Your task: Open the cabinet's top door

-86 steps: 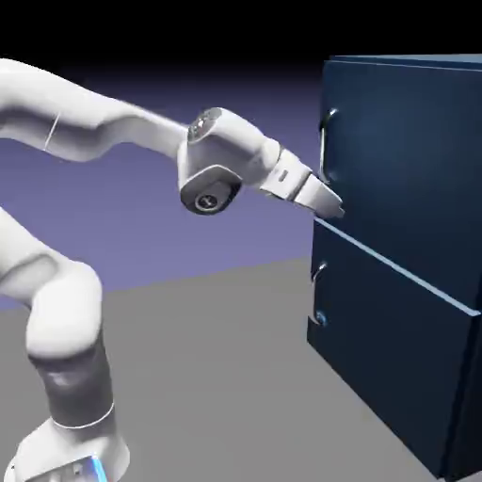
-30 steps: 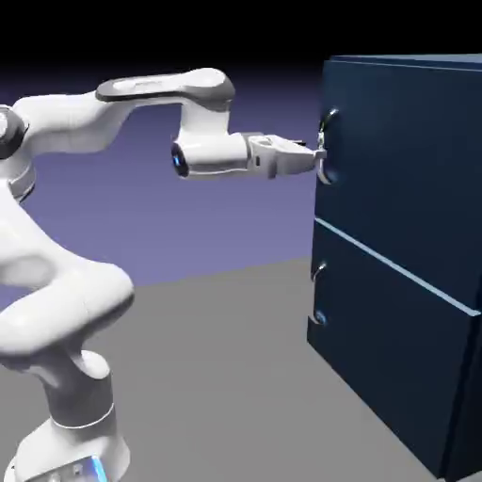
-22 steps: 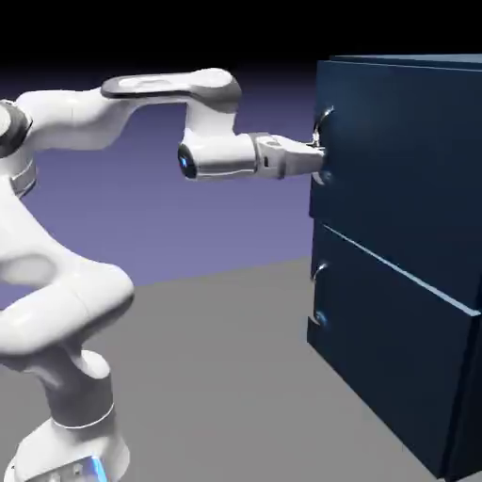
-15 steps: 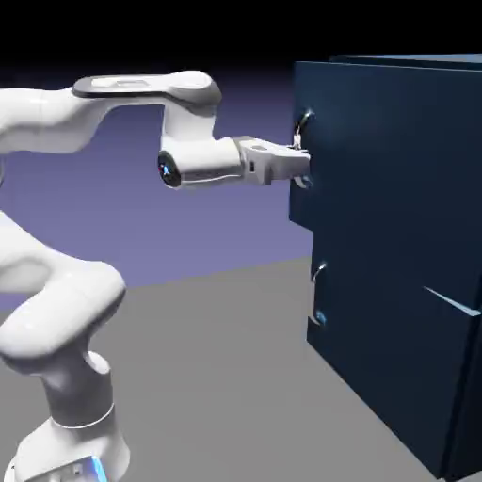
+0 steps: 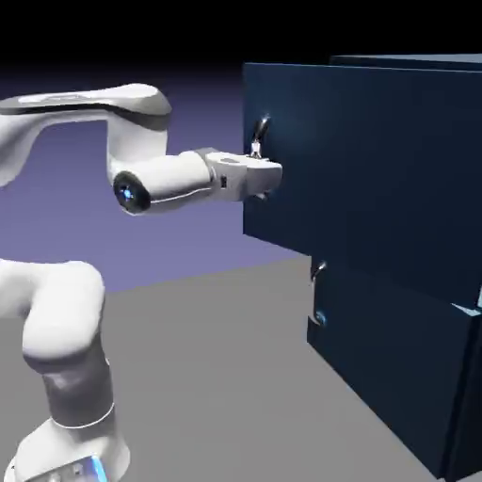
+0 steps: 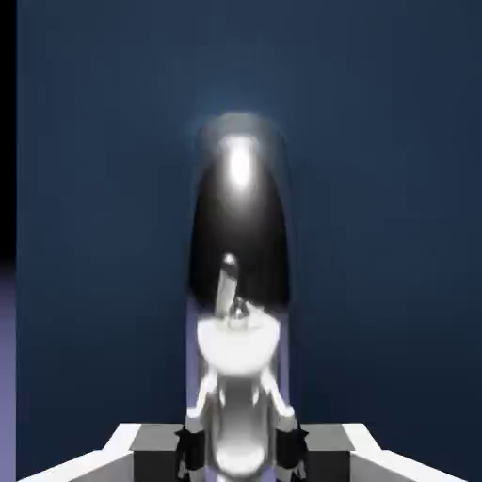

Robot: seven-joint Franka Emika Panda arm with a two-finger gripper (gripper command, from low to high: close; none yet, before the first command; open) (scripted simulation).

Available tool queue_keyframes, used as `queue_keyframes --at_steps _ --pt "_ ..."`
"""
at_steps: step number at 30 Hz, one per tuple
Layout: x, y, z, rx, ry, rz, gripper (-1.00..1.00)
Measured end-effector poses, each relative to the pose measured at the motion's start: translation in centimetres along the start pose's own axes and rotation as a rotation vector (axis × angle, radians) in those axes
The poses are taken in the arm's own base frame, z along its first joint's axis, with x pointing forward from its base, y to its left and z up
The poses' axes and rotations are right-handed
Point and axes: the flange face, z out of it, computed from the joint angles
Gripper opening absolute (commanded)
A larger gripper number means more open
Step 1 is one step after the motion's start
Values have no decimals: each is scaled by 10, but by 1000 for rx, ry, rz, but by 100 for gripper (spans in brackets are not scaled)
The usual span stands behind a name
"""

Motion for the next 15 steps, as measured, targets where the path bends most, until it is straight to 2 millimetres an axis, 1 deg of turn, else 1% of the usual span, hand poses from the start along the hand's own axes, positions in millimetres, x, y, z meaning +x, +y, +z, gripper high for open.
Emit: queue_keyframes --at_steps 8,15 --pt "14 14 -48 84 -84 1 -100" --pt "31 31 -89 159 -160 0 -100"
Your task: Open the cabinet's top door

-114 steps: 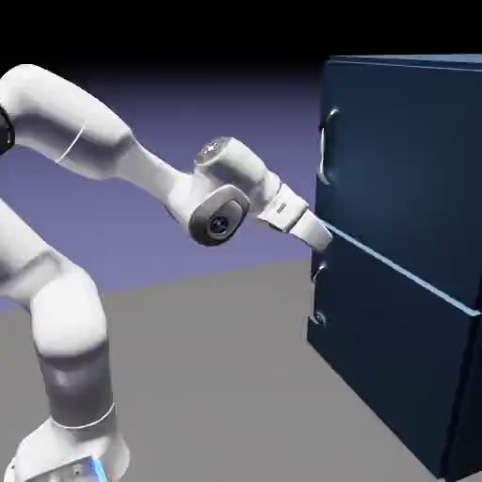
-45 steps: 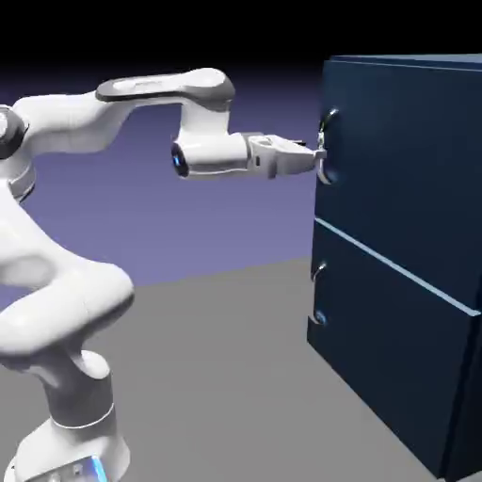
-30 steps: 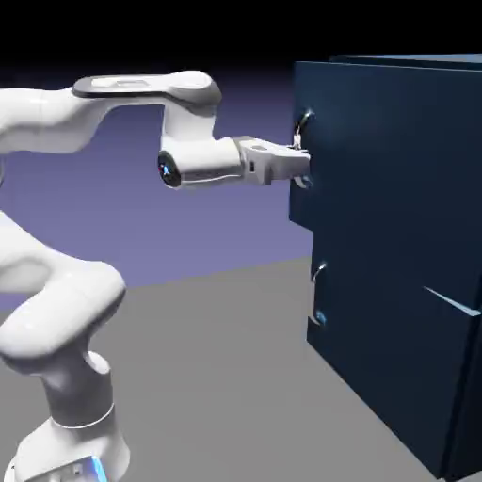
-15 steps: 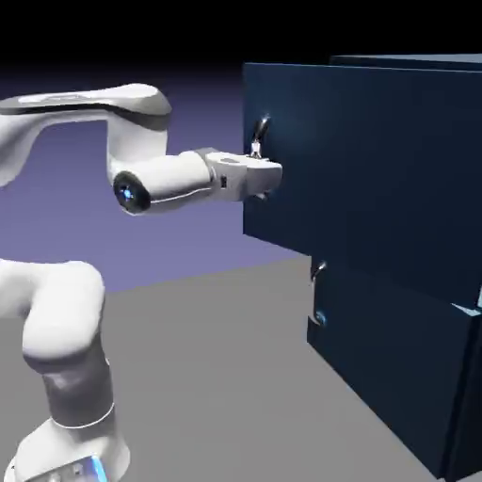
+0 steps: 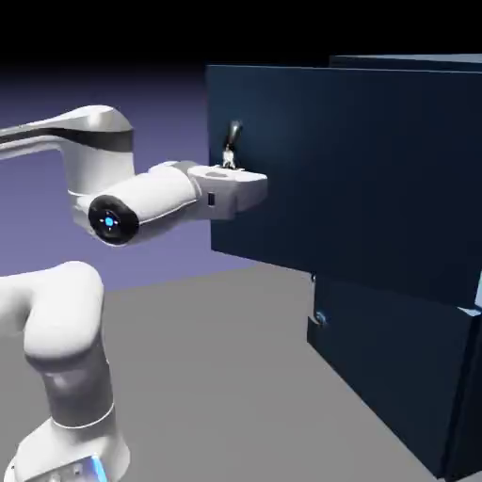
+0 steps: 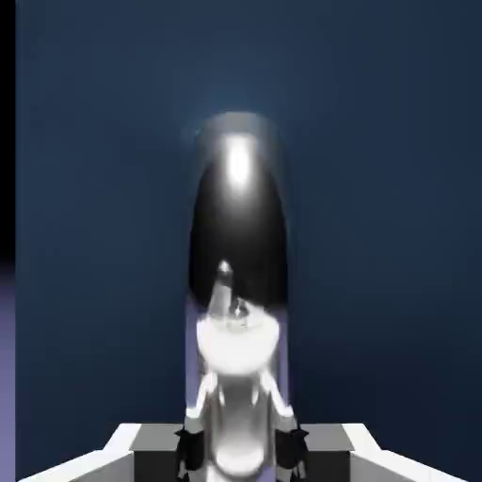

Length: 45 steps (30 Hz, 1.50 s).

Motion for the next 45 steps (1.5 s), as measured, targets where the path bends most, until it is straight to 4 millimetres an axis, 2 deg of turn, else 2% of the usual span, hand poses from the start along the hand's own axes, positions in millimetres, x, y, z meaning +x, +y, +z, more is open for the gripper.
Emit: queue_keyframes --at_steps 9,16,21,27,33,45 --pt "19 19 -61 107 -106 0 -100" --pt "44 44 -117 213 -213 1 -100" --pt "45 47 -121 220 -224 2 -100" --pt "75 75 -168 322 -321 1 -100" --pt "106 106 -205 415 -414 1 -100" --pt "166 167 -256 575 -574 1 -100"
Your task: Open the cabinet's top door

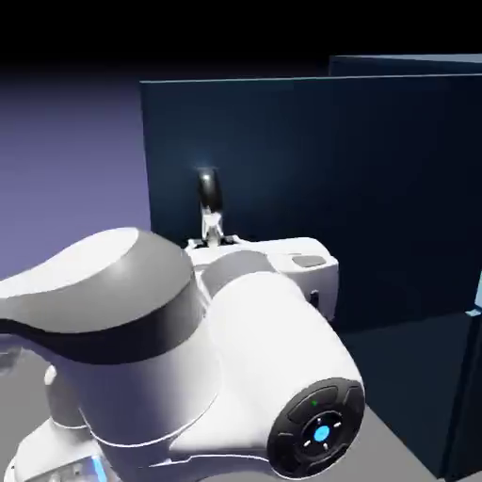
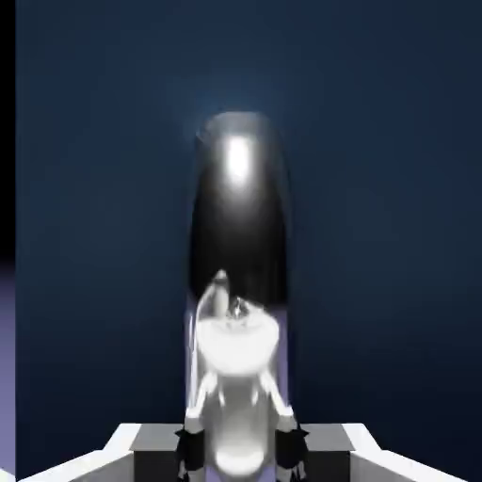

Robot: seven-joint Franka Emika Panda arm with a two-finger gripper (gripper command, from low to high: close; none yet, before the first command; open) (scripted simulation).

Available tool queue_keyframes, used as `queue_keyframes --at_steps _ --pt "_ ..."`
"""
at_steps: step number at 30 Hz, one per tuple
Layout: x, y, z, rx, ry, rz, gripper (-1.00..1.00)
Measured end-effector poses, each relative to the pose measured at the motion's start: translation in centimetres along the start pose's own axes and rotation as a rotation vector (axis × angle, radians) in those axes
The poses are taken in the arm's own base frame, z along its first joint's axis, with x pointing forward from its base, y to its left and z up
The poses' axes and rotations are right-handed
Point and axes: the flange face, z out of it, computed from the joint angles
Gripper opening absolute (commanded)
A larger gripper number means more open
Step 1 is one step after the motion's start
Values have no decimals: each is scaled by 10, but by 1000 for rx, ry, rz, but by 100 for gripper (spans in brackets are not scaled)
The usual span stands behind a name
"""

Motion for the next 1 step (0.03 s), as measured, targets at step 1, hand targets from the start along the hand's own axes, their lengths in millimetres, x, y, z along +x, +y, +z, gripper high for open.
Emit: queue_keyframes --at_steps 1 --pt "2 2 -7 12 -12 0 -100"
